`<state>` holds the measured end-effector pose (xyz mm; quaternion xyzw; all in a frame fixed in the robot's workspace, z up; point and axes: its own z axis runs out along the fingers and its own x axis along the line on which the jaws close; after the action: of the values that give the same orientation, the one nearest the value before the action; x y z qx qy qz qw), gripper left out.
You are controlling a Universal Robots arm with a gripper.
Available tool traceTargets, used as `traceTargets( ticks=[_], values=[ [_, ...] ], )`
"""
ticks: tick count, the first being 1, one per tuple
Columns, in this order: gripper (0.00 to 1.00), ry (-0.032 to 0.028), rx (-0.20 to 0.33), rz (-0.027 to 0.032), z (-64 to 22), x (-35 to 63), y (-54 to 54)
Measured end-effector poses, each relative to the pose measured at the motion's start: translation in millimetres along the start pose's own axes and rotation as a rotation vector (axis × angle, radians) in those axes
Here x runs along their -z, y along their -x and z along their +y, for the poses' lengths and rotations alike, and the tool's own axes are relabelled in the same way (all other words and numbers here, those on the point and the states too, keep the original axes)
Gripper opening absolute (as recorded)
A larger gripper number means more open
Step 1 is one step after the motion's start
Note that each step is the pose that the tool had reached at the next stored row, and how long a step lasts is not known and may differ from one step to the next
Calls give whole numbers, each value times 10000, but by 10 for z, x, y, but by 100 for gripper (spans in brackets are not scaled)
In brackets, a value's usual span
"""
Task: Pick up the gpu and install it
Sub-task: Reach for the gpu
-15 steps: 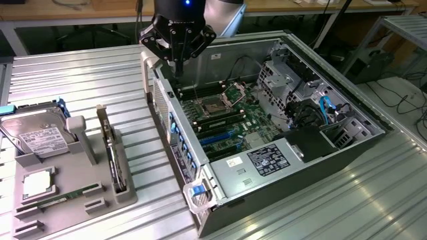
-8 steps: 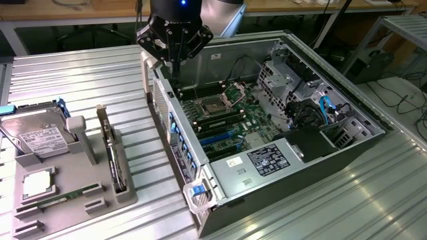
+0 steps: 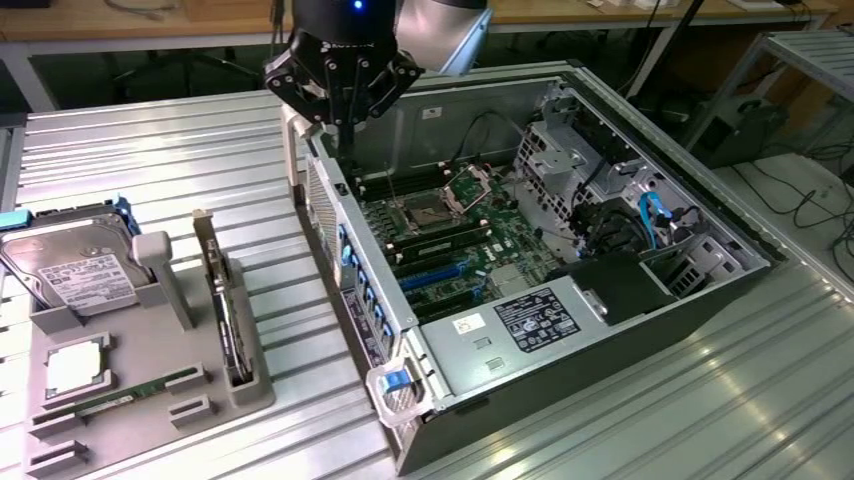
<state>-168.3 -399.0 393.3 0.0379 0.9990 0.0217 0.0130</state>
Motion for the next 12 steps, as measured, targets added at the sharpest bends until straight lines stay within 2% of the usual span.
traceTargets(
  ticks=[12],
  values=[
    [11, 0, 1, 3, -9, 3, -119]
  ],
)
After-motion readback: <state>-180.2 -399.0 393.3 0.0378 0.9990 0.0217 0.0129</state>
